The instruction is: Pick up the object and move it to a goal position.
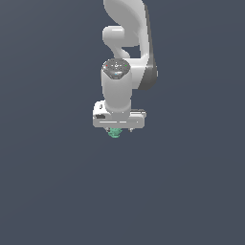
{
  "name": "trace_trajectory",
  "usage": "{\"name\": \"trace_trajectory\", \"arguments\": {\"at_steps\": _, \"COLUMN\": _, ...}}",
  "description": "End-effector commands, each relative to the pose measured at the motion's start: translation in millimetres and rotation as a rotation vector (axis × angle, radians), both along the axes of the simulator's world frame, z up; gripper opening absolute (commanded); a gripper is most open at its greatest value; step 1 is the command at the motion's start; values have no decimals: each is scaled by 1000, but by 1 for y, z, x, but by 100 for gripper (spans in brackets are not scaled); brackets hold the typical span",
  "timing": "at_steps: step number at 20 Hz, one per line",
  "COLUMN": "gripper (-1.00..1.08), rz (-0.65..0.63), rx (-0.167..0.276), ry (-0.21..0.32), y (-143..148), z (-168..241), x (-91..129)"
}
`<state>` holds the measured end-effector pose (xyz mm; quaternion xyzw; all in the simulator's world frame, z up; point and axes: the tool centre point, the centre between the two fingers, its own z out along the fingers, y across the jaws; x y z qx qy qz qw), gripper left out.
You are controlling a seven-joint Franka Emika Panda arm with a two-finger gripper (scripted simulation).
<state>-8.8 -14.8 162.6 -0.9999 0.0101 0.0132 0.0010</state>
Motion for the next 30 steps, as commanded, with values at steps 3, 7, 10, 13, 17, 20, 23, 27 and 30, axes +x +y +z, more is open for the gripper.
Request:
{"name": "trace_trajectory", "arguments": {"at_steps": 3, "gripper": 100, "rz": -6, "rx": 1, "ry": -2, "y": -3, "z": 1, "x": 0}}
{"name": "trace_trajectory", "arguments": {"at_steps": 7, "gripper": 100, "rz": -51, "rx": 8, "ry": -20, "y": -22, "z": 6, "x": 3}}
{"name": "trace_trajectory", "arguments": {"at_steps": 10, "gripper": 100, "rz": -69, "rx": 11, "ry": -29, "y": -31, "z": 10, "x": 4}}
{"name": "trace_trajectory", "arguments": {"at_steps": 13, "gripper": 100, "rz": -67, "rx": 10, "ry": -28, "y": -29, "z": 9, "x": 4}}
{"name": "trace_trajectory", "arguments": {"at_steps": 17, "gripper": 100, "rz": -87, "rx": 9, "ry": -27, "y": -29, "z": 4, "x": 0}}
{"name": "trace_trajectory", "arguments": {"at_steps": 20, "gripper": 100, "rz": -115, "rx": 8, "ry": -27, "y": -29, "z": -3, "x": -7}}
{"name": "trace_trajectory", "arguments": {"at_steps": 23, "gripper": 100, "rz": -156, "rx": 7, "ry": -27, "y": -28, "z": -13, "x": -16}}
{"name": "trace_trajectory", "arguments": {"at_steps": 27, "gripper": 100, "rz": -228, "rx": 3, "ry": -26, "y": -28, "z": -31, "x": -34}}
{"name": "trace_trajectory", "arguments": {"at_steps": 30, "gripper": 100, "rz": -291, "rx": 0, "ry": -26, "y": -27, "z": -45, "x": -50}}
